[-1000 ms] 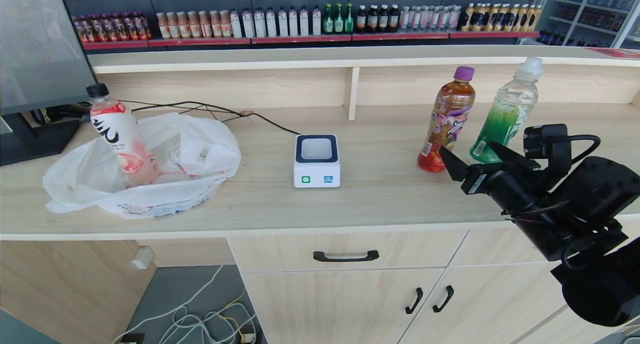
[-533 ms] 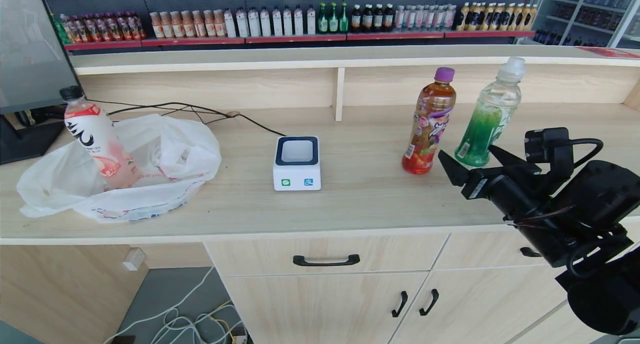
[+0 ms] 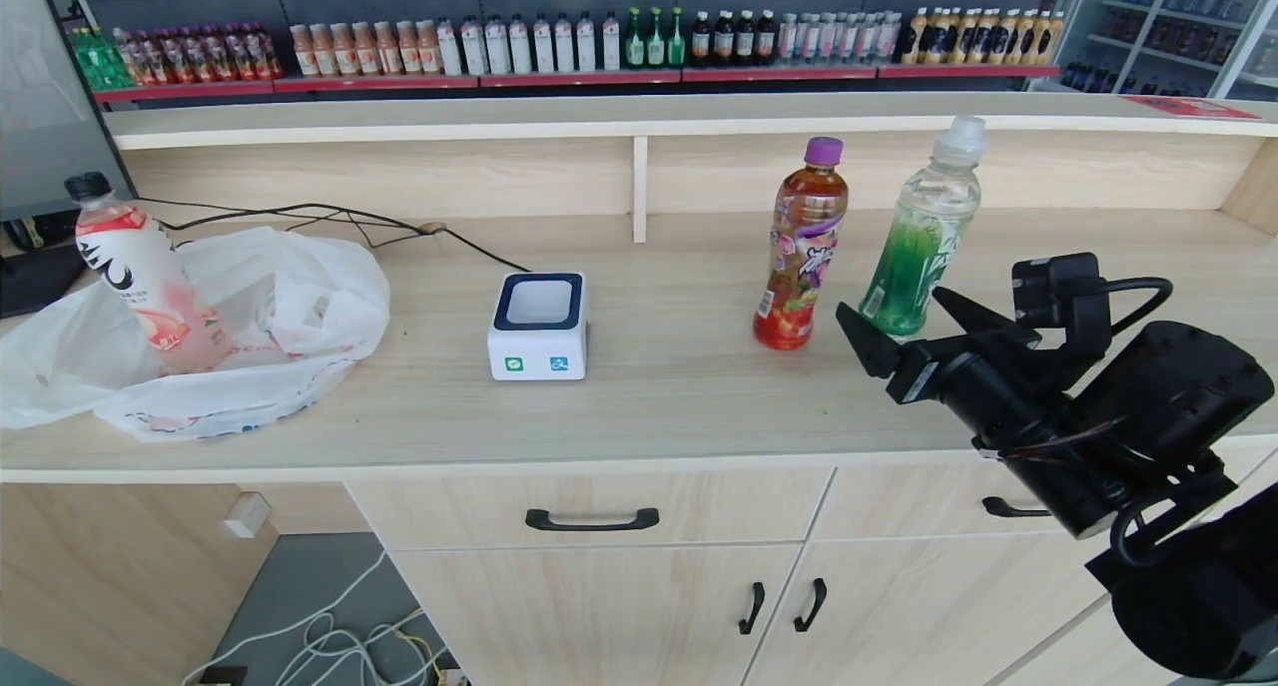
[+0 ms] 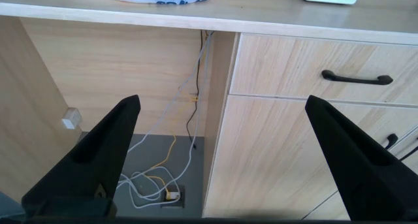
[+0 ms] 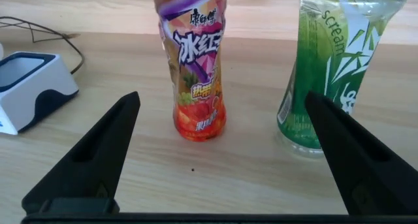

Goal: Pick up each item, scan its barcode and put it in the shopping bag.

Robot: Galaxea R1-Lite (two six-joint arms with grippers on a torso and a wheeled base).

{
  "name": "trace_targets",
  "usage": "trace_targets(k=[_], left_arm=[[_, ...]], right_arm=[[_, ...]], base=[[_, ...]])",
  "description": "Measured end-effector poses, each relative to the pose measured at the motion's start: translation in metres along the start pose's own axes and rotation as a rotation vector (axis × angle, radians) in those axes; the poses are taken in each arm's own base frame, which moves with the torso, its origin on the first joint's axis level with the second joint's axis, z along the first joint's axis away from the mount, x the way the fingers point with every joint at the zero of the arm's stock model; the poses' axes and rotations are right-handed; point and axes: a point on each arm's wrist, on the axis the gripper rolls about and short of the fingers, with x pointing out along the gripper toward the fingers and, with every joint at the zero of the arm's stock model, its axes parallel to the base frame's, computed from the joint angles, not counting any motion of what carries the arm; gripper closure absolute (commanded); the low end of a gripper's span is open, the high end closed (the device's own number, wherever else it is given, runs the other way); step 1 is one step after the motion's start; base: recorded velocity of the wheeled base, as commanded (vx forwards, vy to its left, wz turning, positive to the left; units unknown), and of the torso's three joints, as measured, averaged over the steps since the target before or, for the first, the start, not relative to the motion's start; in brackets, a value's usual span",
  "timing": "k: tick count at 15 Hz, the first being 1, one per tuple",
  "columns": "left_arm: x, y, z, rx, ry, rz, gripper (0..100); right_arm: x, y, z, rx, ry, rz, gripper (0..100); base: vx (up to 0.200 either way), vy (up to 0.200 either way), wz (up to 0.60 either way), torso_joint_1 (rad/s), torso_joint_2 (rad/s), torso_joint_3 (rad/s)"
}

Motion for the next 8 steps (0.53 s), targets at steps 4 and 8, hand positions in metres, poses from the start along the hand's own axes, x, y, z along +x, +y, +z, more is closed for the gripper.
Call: trace_targets(k=[4, 8], left_arm=[[0.0, 0.0, 0.0, 0.0, 0.0, 0.0, 0], [0.0, 0.0, 0.0, 0.0, 0.0, 0.0, 0]], right_arm=[[0.009, 0.016, -0.002, 0.013, -0.013, 0.047, 0], [0.019, 0.02, -0.007, 0.016, -0.021, 0.056, 0]], base=[[0.0, 0.0, 0.0, 0.0, 0.0, 0.0], [0.0, 0.0, 0.0, 0.0, 0.0, 0.0]])
